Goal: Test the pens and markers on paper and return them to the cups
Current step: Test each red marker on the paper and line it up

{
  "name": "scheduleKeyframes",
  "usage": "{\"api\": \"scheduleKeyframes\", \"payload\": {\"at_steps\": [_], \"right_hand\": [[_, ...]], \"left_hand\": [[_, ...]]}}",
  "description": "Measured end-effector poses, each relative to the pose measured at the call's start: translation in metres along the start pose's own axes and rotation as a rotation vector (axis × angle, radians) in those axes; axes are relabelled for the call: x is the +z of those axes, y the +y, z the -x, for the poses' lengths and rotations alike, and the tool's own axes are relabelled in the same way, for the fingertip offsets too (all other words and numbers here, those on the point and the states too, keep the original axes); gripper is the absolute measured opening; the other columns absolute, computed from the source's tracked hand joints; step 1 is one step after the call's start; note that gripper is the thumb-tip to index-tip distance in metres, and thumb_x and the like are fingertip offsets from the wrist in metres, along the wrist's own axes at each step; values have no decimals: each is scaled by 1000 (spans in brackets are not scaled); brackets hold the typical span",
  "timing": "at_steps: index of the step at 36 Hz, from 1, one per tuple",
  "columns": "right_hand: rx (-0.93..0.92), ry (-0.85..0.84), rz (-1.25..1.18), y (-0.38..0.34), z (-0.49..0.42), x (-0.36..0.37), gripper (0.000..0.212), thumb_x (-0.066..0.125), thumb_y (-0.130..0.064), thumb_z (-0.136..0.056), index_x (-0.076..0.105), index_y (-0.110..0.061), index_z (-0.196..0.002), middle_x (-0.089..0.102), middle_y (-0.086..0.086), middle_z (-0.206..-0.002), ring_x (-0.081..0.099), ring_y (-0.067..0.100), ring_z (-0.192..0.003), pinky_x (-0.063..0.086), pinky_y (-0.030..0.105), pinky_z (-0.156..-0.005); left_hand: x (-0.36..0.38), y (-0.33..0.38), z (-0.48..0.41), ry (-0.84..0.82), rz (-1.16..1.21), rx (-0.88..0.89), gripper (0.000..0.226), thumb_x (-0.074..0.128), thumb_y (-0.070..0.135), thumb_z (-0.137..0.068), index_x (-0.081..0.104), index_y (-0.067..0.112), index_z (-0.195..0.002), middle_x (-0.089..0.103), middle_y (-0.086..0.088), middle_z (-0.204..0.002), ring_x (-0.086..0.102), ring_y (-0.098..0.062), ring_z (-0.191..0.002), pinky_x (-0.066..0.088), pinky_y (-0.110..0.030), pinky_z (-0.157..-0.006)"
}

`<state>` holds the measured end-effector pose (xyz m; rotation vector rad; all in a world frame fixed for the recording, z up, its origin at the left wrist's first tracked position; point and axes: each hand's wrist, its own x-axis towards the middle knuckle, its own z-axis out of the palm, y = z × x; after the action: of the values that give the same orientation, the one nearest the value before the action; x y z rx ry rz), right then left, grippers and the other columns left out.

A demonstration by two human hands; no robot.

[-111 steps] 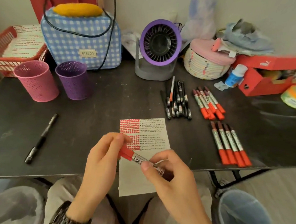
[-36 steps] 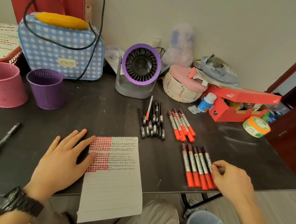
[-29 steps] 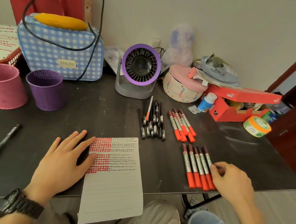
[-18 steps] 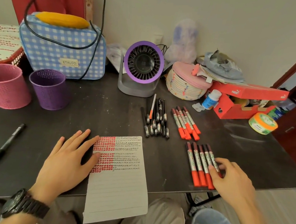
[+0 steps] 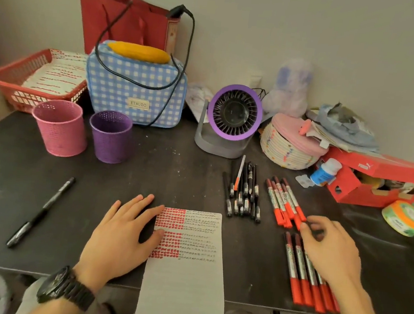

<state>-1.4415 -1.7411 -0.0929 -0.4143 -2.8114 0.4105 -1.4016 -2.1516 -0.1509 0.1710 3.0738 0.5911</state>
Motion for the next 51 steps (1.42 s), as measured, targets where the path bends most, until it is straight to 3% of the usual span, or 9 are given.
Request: {"api": "scheduleKeyframes", "payload": {"at_steps": [8,14,20,27,31,35,41,46,51], "right_hand": [[-60,-199,165,-55,-47,21,29,59,-47,-95,65,-33,-120,66,-5,-120,64,23,-108,47,34,-74],[-14,-247,274,-68,-55,33,21,61,-50,-94,62,-31,-102,60,-6,-91,53,15,-74,38,28,-55],[-18,-240,331,-75,-55,41,23,56,-45,-97,62,-24,-104,61,2,-101,56,22,-83,44,33,-66],[145,-113,-385,-70,-36,31,28,49,-41,-104,60,-15,-104,64,9,-94,60,27,-86,46,40,-77],[354,-163,-1124,-86,9,15,20,52,-25,-106,58,-14,-90,52,4,-64,45,5,-45,38,20,-40],[447,-265,-1509,-103,72,4,19,53,-13,-103,59,-14,-85,57,-2,-57,49,6,-43,44,19,-40],[475,-420,-1631,-127,145,3,22,54,14,-88,58,-7,-85,72,8,-74,61,14,-49,52,24,-43],[427,-533,-1644,-136,181,6,21,78,-7,-56,73,-13,-75,76,17,-91,66,18,-58,56,25,-51],[343,-564,-1536,-148,201,4,26,82,-25,-61,78,-17,-86,76,9,-90,70,15,-78,54,26,-62]], "left_hand": [[4,-1,1,31,11,-7,67,23,76,-92,21,51,-154,11,23,-165,2,-2,-153,-7,-36,-122],[2,0,0,37,35,-7,66,26,75,-92,21,51,-153,11,22,-165,2,-3,-153,-10,-36,-120],[0,-1,1,52,59,-5,65,28,75,-92,24,50,-153,14,22,-165,6,-3,-153,-8,-36,-121],[3,-1,0,62,65,-8,60,27,72,-95,25,52,-152,15,23,-164,5,-3,-153,-8,-36,-121],[2,0,1,68,70,-9,62,20,74,-94,28,53,-151,17,23,-164,7,-3,-153,-7,-36,-121],[-2,3,3,86,100,-4,57,24,69,-96,32,52,-149,23,21,-163,14,-4,-152,-3,-36,-122],[-16,15,22,222,290,8,51,31,63,-95,56,40,-134,49,22,-142,41,2,-132,45,-29,-107],[-17,54,59,264,473,113,36,37,58,-101,64,40,-117,60,29,-115,56,1,-113,41,-10,-89],[-12,87,82,161,394,146,54,19,65,-101,58,32,-83,60,17,-80,55,-7,-82,48,-29,-68]]}}
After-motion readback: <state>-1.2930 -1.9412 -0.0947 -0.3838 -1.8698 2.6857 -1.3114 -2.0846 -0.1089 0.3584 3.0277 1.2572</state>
